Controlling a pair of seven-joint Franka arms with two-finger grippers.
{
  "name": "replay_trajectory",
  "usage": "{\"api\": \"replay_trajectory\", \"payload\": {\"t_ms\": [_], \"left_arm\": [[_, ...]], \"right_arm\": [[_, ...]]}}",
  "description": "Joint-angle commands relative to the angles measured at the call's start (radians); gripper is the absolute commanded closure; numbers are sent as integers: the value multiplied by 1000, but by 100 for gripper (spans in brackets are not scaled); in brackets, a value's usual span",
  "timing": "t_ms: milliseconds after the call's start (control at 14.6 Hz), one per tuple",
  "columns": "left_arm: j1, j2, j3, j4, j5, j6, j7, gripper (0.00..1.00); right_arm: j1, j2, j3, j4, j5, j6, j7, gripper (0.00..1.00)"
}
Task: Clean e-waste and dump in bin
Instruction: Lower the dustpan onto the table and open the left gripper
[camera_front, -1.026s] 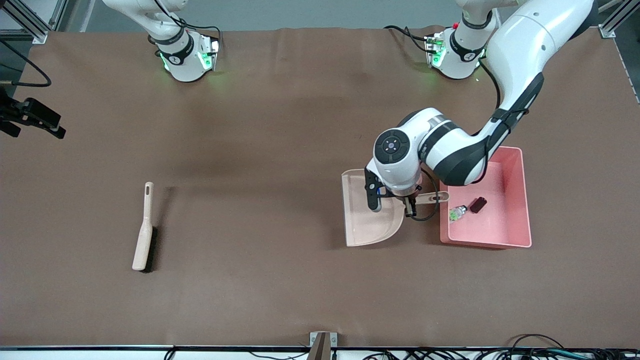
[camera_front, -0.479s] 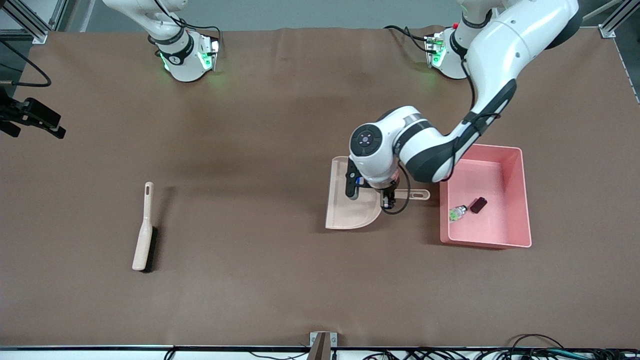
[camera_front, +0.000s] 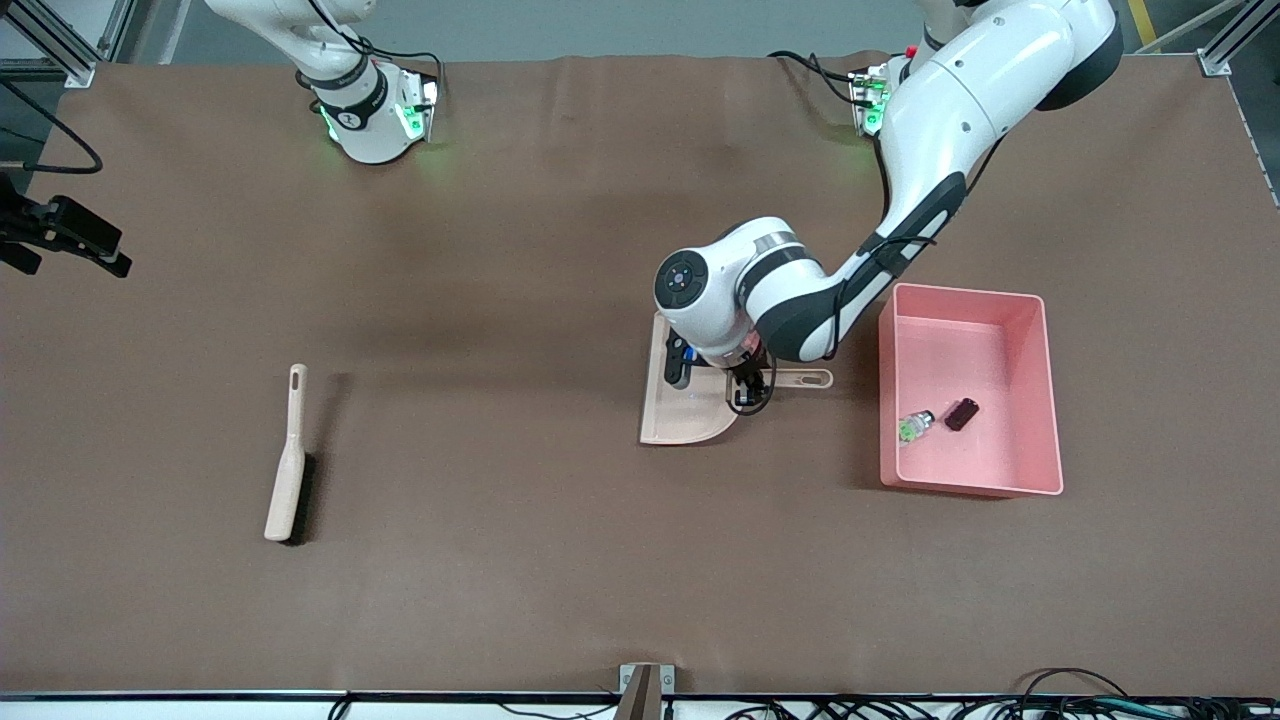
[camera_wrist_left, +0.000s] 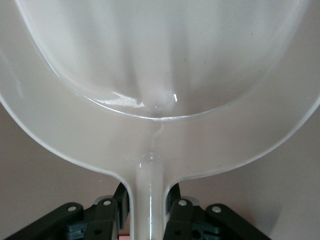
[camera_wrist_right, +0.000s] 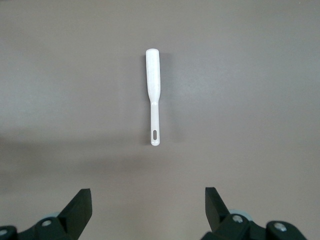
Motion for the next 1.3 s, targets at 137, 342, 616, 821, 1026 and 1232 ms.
{"api": "replay_trajectory", "payload": {"t_ms": [137,342,616,821,1026,1232], "left_arm": [[-27,19,4,21,30,-1,-52,94],[-28,19,4,21,32,-1,-78,94],[-39,18,4,23,32,-1,-77,87],[-50,21,4,21,32,-1,-133,63],[-53,19,32,19,32,-1,-125,0],[-56,18,34,19,30,-1,-134,0]], "right_arm": [[3,0,-2,5,17,0,7,0],[3,0,-2,5,17,0,7,0],[1,0,-2,5,17,0,7,0],[1,0,-2,5,17,0,7,0],[1,0,-2,5,17,0,6,0],[3,0,-2,5,17,0,7,0]]}}
